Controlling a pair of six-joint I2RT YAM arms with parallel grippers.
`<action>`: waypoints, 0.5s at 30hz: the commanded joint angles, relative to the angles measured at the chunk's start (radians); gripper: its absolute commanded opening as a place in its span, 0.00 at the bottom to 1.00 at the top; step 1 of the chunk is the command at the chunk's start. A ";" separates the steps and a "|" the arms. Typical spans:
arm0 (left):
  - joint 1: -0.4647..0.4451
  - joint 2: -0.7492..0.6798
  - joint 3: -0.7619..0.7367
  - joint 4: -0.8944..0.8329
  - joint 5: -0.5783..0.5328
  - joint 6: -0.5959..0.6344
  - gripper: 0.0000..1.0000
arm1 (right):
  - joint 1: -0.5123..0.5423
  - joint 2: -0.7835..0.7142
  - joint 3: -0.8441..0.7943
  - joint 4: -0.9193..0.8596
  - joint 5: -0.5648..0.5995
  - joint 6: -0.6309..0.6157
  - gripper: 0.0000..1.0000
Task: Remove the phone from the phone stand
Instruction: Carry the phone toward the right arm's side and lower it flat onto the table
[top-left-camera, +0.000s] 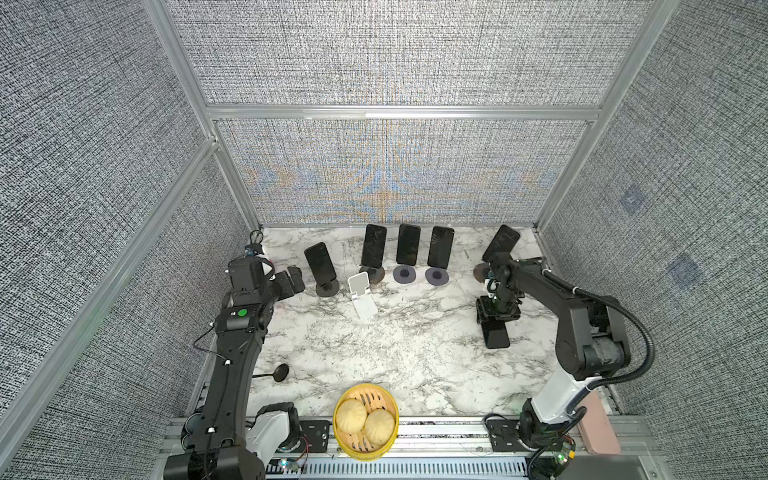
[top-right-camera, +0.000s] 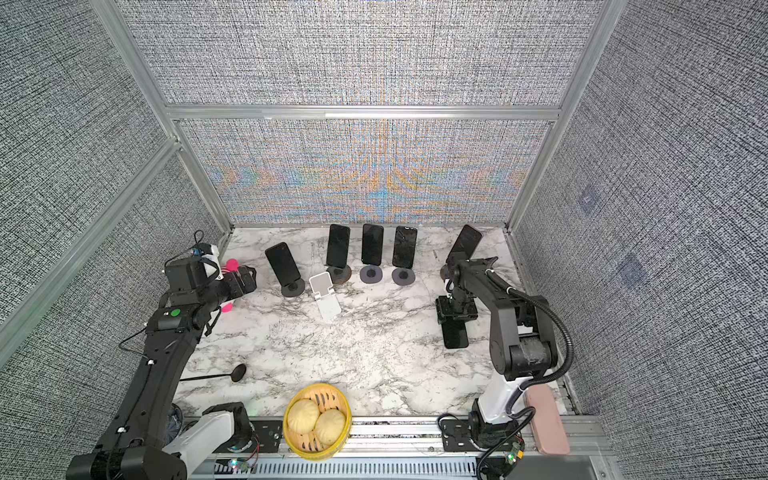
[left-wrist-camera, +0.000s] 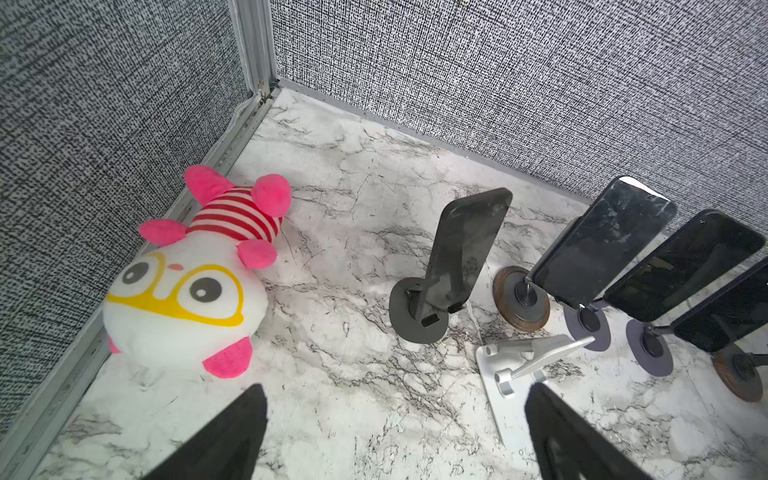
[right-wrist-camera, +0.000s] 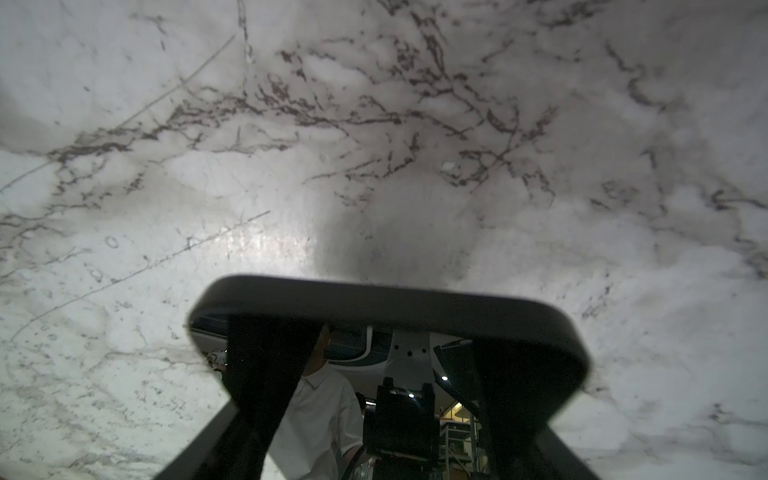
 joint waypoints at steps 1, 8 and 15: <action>-0.001 0.002 0.007 0.004 0.006 0.010 0.98 | -0.002 0.013 0.007 0.047 0.014 -0.026 0.22; -0.001 0.004 0.007 0.004 0.008 0.011 0.98 | -0.002 0.064 0.033 0.071 -0.006 -0.022 0.26; -0.001 0.008 0.007 0.002 0.007 0.013 0.98 | -0.001 0.114 0.056 0.074 -0.021 0.011 0.33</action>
